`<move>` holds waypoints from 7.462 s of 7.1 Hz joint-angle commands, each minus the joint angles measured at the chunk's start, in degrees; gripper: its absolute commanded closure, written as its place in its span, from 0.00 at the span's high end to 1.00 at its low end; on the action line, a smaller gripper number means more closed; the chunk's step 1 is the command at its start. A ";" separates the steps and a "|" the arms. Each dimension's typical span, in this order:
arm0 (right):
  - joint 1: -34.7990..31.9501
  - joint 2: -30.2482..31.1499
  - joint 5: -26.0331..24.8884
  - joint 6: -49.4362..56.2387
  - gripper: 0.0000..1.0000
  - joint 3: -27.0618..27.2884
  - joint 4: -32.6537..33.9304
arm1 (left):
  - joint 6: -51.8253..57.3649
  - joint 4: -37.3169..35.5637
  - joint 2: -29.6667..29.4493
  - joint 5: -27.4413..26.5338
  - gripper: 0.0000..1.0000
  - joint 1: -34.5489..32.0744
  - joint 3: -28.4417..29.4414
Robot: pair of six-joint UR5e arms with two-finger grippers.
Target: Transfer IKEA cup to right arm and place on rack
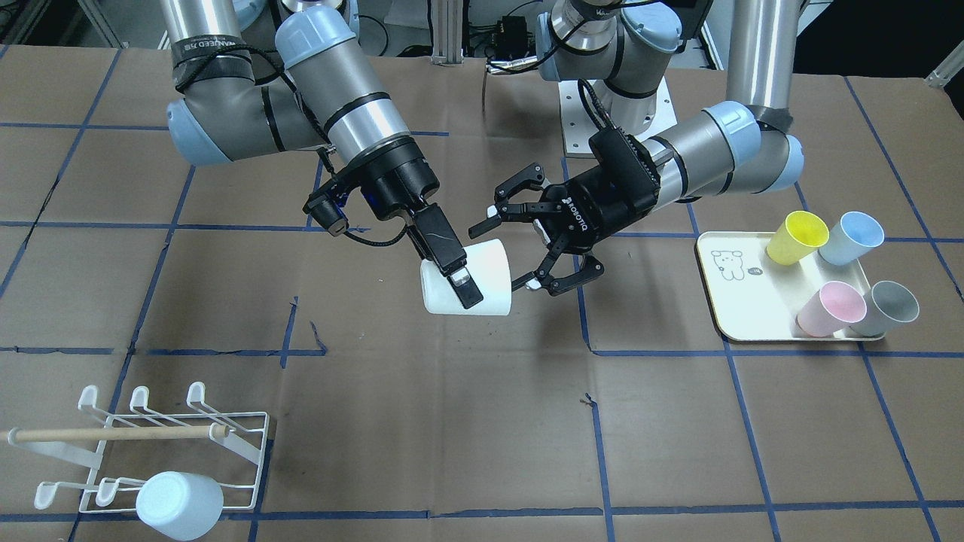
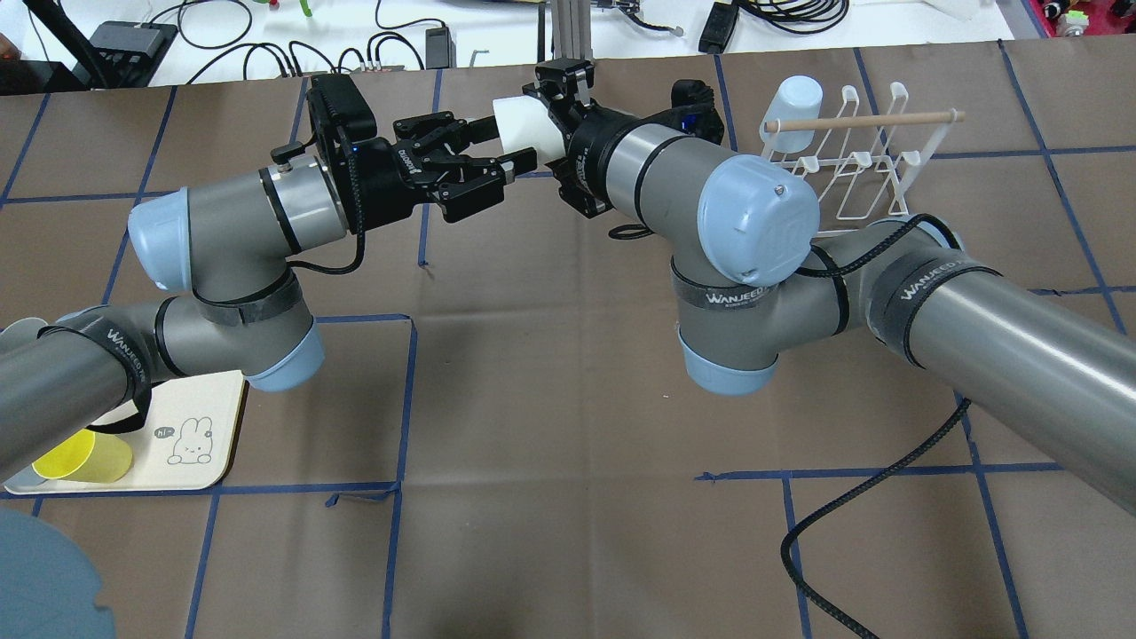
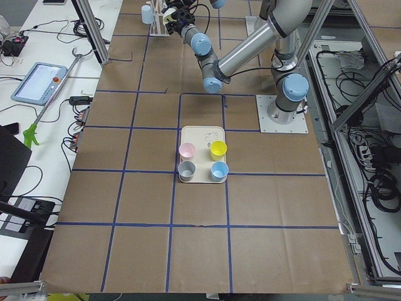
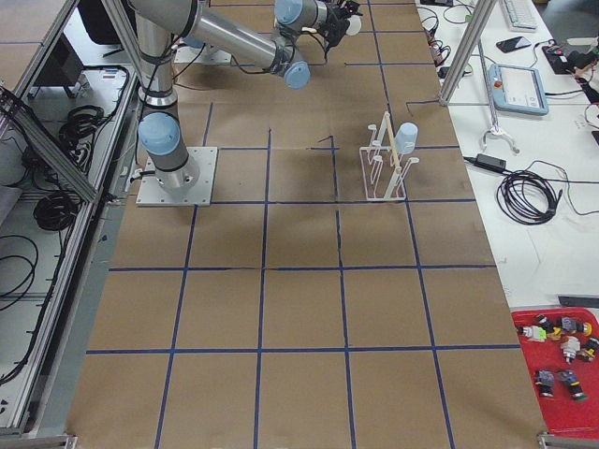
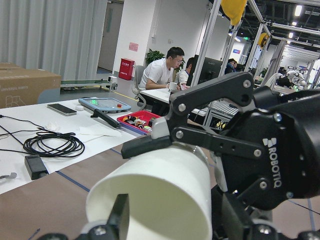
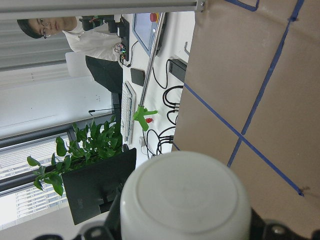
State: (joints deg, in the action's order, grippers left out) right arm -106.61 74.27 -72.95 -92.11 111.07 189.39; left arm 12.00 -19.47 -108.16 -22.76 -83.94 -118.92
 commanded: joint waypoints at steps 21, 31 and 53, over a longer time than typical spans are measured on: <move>39.27 -5.06 11.61 109.32 0.22 -9.08 -9.57 | -3.82 101.84 11.46 -65.73 0.99 -4.48 30.23; 39.90 -16.70 11.61 110.48 0.22 -12.55 -2.89 | -6.99 103.58 19.75 -65.66 0.99 -4.66 24.08; 11.27 21.26 -12.74 79.46 1.00 -14.21 -97.01 | -7.95 103.05 18.87 -67.68 0.99 -4.92 25.75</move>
State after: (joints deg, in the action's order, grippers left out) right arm -92.25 93.71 -85.59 -10.06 96.64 95.32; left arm 4.00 83.59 -89.28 -90.42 -88.83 -93.16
